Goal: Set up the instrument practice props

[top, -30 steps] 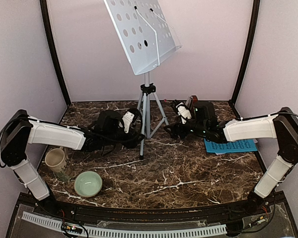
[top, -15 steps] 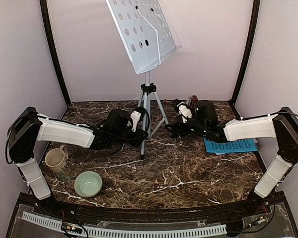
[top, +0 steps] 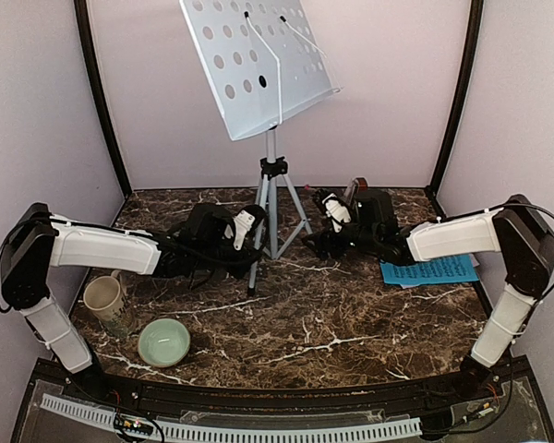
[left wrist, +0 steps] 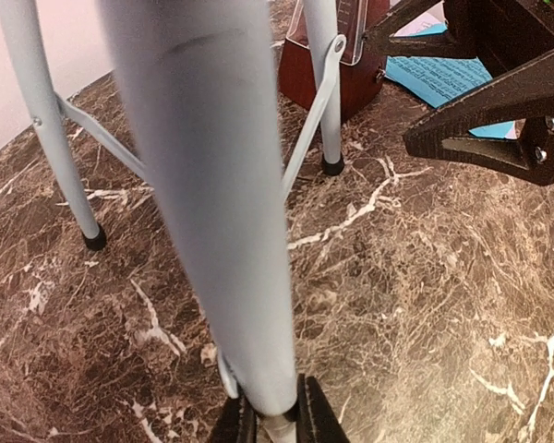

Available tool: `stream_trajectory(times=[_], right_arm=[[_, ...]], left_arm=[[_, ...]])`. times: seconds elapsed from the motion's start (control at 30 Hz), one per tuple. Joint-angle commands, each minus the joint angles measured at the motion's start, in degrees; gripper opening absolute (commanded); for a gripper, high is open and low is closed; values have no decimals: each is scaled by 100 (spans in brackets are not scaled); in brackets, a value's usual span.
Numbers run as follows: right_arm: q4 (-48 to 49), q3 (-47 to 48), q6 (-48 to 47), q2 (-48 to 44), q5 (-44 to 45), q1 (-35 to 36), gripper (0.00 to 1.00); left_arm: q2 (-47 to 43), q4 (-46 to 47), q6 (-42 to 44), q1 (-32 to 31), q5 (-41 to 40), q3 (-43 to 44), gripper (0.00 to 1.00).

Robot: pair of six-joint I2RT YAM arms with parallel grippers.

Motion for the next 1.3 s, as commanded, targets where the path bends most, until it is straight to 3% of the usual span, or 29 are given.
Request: stream_trajectory(times=[0.0,0.53,0.83,0.9,1.1,1.27], right_arm=[[146,230,-272,197,-193,-41,80],[147,904,-433,962,-1298,-90,74],[321,1080,-415,1276,-1687,-87,64],[348,1129,-388,1319,-1772,-90,59],[585,1133,-184,1410,-1997,-86,46],[692,1115,-104,1426,-2020,-85,40]], left_arm=[[-503,-300,388,258,30,-251,6],[-948,-303,1008,718,684,-498,2],[-997,-8,1066,717,868,-702,1],[-1077,177,1044,718,921,-816,5],[-1177,614,792,719,973,-990,41],[-1065,852,542,708,968,-962,49]])
